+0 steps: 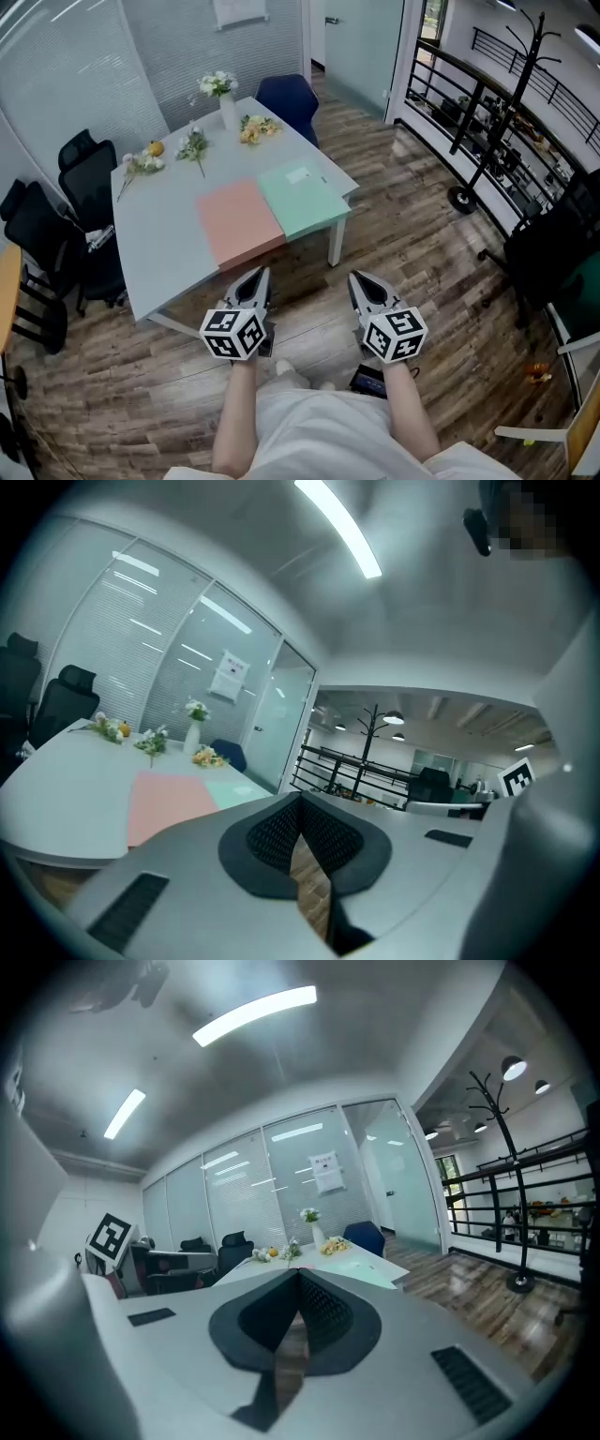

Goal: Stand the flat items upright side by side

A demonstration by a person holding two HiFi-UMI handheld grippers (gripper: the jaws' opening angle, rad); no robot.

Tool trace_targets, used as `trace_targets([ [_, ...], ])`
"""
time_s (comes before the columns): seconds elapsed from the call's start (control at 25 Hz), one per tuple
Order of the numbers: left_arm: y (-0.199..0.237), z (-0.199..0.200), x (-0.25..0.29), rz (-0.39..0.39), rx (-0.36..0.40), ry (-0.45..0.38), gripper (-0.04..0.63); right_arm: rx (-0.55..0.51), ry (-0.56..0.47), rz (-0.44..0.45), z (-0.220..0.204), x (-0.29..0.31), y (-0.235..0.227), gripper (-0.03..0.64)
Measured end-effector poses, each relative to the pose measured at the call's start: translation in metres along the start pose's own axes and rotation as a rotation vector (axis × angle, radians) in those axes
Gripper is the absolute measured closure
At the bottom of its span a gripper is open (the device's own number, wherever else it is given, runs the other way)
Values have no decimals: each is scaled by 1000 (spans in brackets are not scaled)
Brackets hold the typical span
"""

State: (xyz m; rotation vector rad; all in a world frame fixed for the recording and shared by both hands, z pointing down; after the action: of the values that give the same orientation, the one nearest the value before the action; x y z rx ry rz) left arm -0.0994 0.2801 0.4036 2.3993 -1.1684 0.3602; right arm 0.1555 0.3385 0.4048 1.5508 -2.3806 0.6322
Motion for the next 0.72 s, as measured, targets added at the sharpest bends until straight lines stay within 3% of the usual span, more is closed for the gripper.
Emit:
trace_targets([
  [0.08,-4,-1,2,-35,-6,-2,586,54,-19,25,-1,-5,-6,601],
  [0.12,-5,-2,5,-61,-16,4,518,85,-26,44,-2,-6,-10,601],
  [0.16,-5,-3,9,-84,-29,13,388,115,-28,70,-2,-5,-14,593],
  [0.2,-4,-3,14,-96,-37,22,341,147,-25,102,-3,-3,-18,522],
  [0.24,-4,-3,18,-96,-35,31,331,181,-20,135,-3,-1,-23,451],
  [0.32,-3,0,28,-85,-13,46,325,247,-13,174,-4,5,-33,400],
  [0.56,9,11,71,-62,41,92,325,307,24,159,-1,37,-67,394],
  [0.72,28,15,118,-69,10,117,325,310,74,142,1,69,-98,402],
])
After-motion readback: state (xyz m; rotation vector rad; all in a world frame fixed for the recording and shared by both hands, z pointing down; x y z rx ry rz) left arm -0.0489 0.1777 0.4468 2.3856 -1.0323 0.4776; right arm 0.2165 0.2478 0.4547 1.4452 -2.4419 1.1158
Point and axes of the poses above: the fingertips, and each gripper's own axes: x forward along the fingers, y to its left, z out of its top, the point moved 8 cm from there along -x, backward along the fingers, and after that the axes turned 15 degrees about y, right-handed, at the moved point
